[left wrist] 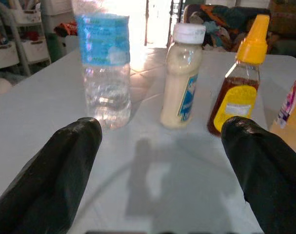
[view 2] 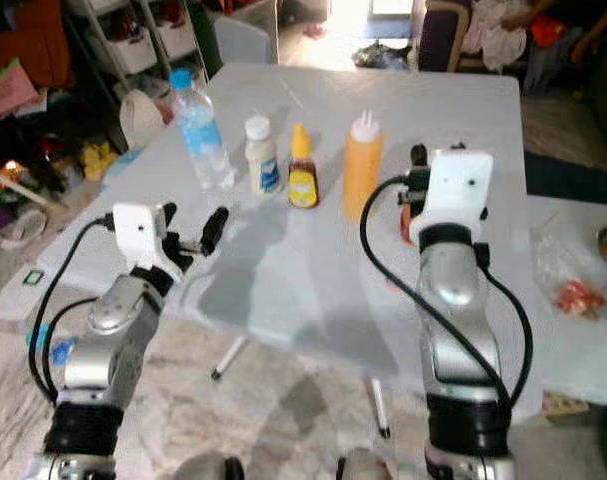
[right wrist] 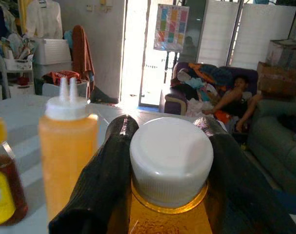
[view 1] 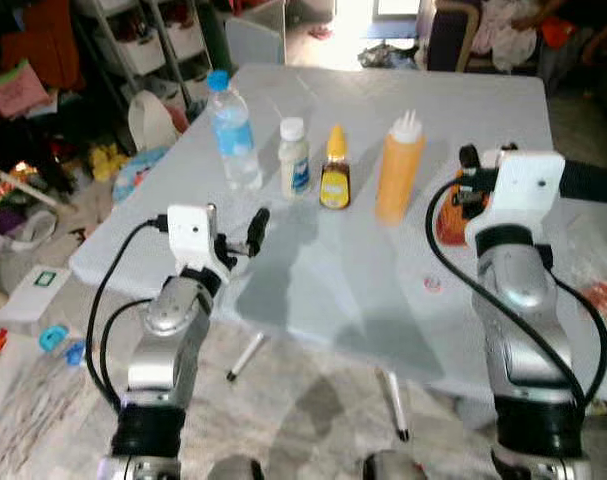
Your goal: Restocking fridge
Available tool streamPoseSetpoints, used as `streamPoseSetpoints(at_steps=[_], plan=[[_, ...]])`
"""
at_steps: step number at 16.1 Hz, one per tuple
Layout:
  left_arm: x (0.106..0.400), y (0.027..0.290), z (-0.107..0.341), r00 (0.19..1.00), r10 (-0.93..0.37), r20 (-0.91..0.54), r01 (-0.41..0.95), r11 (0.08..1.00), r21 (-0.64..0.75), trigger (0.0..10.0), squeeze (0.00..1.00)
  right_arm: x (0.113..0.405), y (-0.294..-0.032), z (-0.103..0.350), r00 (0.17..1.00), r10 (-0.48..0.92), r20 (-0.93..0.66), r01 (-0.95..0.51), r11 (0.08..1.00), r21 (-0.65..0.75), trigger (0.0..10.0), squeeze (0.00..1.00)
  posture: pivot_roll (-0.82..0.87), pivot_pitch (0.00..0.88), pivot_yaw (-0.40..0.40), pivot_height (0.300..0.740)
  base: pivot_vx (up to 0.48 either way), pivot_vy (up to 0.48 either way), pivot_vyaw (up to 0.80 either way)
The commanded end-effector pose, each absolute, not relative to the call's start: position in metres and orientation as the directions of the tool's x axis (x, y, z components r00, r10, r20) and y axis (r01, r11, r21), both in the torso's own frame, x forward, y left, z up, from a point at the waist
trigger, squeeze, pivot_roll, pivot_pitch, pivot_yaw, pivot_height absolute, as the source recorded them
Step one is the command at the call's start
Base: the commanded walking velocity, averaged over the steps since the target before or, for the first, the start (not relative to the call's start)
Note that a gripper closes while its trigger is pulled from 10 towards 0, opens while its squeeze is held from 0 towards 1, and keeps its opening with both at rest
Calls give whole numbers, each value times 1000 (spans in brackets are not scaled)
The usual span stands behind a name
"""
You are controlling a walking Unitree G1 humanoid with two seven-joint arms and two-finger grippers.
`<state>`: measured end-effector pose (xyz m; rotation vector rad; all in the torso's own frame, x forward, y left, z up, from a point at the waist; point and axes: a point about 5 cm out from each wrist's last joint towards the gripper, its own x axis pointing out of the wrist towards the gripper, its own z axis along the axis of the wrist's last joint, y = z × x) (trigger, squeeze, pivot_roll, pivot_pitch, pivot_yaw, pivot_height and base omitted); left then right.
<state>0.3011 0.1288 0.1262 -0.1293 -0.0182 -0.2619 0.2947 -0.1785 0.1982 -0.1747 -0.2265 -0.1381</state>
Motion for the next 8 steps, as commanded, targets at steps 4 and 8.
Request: streamPoseSetpoints(at_steps=[4, 8], plan=[[300, 131, 126, 973, -228, 37, 231, 963, -140, 10000, 0, 285, -182, 175, 983, -103, 153, 125, 982, -144, 10000, 0, -71, 0, 90, 740, -288, 0, 0], [298, 125, 124, 970, -239, 36, 241, 959, -150, 10000, 0, 289, -171, 198, 967, -38, 250, 73, 989, -131, 10000, 0, -76, 0, 79, 740, -294, 0, 0]])
